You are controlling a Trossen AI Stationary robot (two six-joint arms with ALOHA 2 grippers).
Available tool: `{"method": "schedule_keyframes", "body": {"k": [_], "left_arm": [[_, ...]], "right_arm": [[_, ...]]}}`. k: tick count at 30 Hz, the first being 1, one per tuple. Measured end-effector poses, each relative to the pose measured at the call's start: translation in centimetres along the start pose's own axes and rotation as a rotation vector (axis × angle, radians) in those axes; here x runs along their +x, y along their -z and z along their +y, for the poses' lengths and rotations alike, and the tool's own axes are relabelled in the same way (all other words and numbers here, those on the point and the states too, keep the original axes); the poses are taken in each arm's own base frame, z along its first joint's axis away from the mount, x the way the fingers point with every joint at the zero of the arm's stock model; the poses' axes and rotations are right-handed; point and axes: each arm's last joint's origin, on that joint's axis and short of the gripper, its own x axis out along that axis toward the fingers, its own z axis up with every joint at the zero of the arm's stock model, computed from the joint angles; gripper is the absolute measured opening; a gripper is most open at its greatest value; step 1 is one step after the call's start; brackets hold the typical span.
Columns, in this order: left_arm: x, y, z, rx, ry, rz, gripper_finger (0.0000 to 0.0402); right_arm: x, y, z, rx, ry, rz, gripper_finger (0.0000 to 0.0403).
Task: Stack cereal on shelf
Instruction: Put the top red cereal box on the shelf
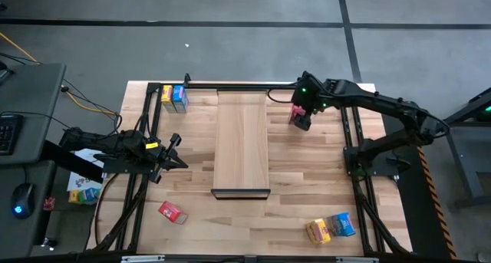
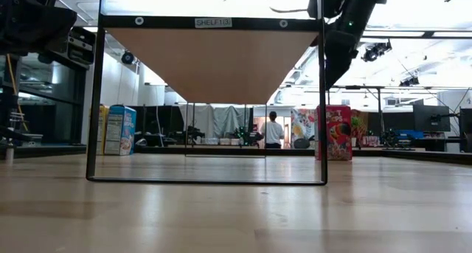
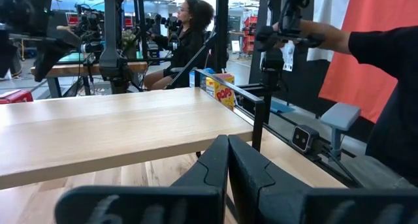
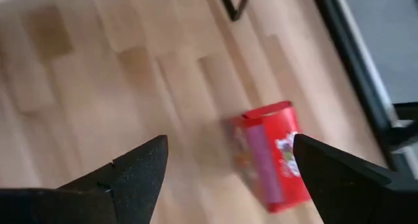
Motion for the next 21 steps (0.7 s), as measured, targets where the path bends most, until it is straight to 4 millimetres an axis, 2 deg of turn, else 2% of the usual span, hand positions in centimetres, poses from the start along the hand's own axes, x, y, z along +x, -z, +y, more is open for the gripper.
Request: {"method": "schedule_keyframes", "body": {"k": [6, 12, 17, 21], "left_arm": [[0.0, 0.0, 0.0, 0.0, 0.0, 0.0, 0.0003], [0.0, 0.0, 0.0, 0.0, 0.0, 0.0, 0.0003], [0.0, 0.0, 0.0, 0.0, 0.0, 0.0, 0.0003], [0.0, 0.0, 0.0, 0.0, 0.0, 0.0, 0.0003]], "right_arm": [[0.0, 0.6, -0.1, -0.128, 0.043, 0.074, 0.0323], [0.2, 0.6, -0.1, -0.166, 0.052, 0.083, 0.0323], [2.0, 0.3, -0.3, -0.186, 0.063, 0.153, 0.0323], [3.5, 0.0, -0.6, -0.207, 0.136, 0.197, 0.0323]]}}
